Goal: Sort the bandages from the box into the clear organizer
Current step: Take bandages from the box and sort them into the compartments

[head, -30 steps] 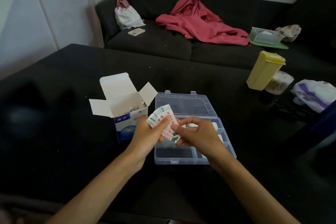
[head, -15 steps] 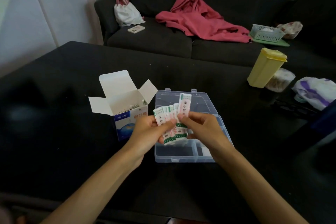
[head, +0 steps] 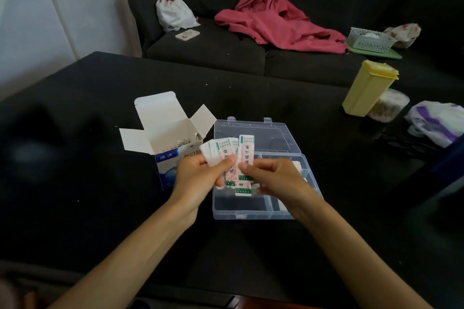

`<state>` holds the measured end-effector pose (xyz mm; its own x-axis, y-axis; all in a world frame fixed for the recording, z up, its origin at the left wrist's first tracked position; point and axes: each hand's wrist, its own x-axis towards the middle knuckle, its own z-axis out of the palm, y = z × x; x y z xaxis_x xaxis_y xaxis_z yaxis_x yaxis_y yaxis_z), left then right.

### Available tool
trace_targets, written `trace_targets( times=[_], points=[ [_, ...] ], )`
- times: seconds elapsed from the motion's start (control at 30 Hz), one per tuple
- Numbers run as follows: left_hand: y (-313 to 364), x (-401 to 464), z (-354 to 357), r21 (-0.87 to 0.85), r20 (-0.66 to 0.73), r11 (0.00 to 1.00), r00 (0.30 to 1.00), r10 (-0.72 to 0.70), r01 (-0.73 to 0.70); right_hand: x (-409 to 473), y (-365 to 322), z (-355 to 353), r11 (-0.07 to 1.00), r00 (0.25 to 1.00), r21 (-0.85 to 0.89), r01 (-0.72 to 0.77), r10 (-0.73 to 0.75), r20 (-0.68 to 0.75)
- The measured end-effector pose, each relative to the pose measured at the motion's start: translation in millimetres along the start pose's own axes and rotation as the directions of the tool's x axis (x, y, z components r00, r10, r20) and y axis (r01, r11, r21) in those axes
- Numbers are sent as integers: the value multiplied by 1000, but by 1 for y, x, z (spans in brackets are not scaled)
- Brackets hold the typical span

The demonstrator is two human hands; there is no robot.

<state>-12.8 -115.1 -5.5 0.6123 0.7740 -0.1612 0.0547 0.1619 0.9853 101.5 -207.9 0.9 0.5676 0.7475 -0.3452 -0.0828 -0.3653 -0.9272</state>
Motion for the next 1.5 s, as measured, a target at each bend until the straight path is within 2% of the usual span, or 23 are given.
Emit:
trace_targets(
  times=[0.17, 0.23, 0.3, 0.4, 0.47, 0.57, 0.7, 0.9, 0.97, 1.03, 1.1, 1.17, 1.33, 1.5],
  points=[
    [7, 2, 2, 156, 120, 985, 988, -98, 79, 1, 0, 1, 1000, 999, 2, -13, 13, 36],
    [7, 3, 1, 205, 146, 976, 984, -98, 67, 0, -1, 1, 1000, 999, 7, -10, 10, 35],
    [8, 3, 0, 228, 130, 973, 989, -67, 36, 0, -1, 0, 1000, 1000, 17, 21, -21, -9],
    [7, 3, -6, 175, 42, 983, 998, -57, 48, -3, -2, -6, 997, 994, -19, 74, -76, -78],
    [8, 5, -13, 153, -4, 986, 998, -66, 66, -6, -6, -15, 968, 981, -207, 145, -168, -98],
    [9, 5, -25, 147, -3, 986, 997, -77, 76, -13, -12, -25, 814, 957, -533, 232, -289, -24],
    [11, 6, -36, 130, -25, 988, 996, -83, 86, -16, -16, -20, 509, 910, -789, 344, -386, 148],
    [10, 8, -40, 104, -35, 989, 994, -106, 109, -9, -14, 4, 35, 837, -883, 468, -340, 430],
    [10, 9, -38, 96, -38, 988, 993, -114, 117, -2, -15, 10, -90, 813, -868, 489, -314, 490],
    [10, 8, -38, 90, -37, 989, 993, -114, 117, 4, -18, 14, -168, 801, -842, 513, -258, 540],
    [10, 7, -38, 84, -26, 990, 994, -110, 112, 6, -21, 14, -165, 807, -828, 535, -188, 559],
    [10, 5, -38, 68, 6, 993, 995, -101, 100, 7, -25, 11, -100, 820, -828, 552, -117, 561],
    [12, 4, -38, 48, 9, 993, 994, -109, 108, 12, -39, -1, 188, 849, -848, 495, 100, 518],
    [12, 3, -36, 68, 33, 988, 990, -139, 137, 14, -35, 0, 208, 842, -871, 444, 234, 485]
  ],
)
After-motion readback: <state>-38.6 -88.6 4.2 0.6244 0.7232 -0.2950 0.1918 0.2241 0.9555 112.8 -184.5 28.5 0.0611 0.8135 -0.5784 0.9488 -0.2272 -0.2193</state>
